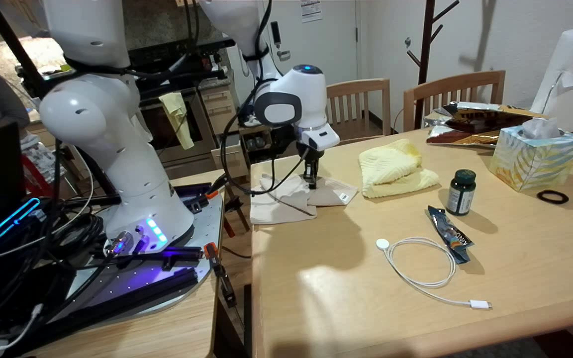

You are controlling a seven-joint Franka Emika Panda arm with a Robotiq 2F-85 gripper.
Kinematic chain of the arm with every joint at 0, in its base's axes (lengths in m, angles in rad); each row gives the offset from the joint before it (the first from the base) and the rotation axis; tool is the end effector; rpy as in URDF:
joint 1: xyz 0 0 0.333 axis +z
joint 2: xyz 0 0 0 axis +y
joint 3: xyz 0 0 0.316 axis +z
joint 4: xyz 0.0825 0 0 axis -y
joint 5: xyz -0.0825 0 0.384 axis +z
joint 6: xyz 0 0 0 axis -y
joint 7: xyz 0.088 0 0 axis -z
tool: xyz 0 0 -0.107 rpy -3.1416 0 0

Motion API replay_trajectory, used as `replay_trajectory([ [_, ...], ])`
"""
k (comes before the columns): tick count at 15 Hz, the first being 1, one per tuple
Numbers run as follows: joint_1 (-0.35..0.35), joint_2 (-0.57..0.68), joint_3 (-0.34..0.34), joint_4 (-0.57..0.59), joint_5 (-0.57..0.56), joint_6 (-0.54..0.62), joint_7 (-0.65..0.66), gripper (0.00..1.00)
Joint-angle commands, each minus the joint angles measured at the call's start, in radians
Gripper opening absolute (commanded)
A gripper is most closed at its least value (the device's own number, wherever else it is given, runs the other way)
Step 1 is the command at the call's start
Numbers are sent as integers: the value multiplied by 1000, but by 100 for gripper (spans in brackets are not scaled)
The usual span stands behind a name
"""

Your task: Use the white towel to wipe the table

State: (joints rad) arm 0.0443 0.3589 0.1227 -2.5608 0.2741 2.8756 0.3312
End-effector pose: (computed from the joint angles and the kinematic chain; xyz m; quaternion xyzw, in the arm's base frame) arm 0.4304 0.0623 0.1328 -0.9745 0.2165 0.0360 0.0471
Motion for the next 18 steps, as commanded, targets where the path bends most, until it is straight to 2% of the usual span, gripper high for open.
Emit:
replay_trajectory([
  [1, -77, -36, 23, -38, 79, 1, -83, 1],
  [8, -290, -20, 109, -13, 299, -24, -294, 1],
  [10, -354, -14, 129, -6, 333, -35, -339, 1],
  [14, -447, -16, 125, -3, 372, -73, -383, 1],
  [18, -515, -28, 107, -22, 368, -94, -373, 1],
])
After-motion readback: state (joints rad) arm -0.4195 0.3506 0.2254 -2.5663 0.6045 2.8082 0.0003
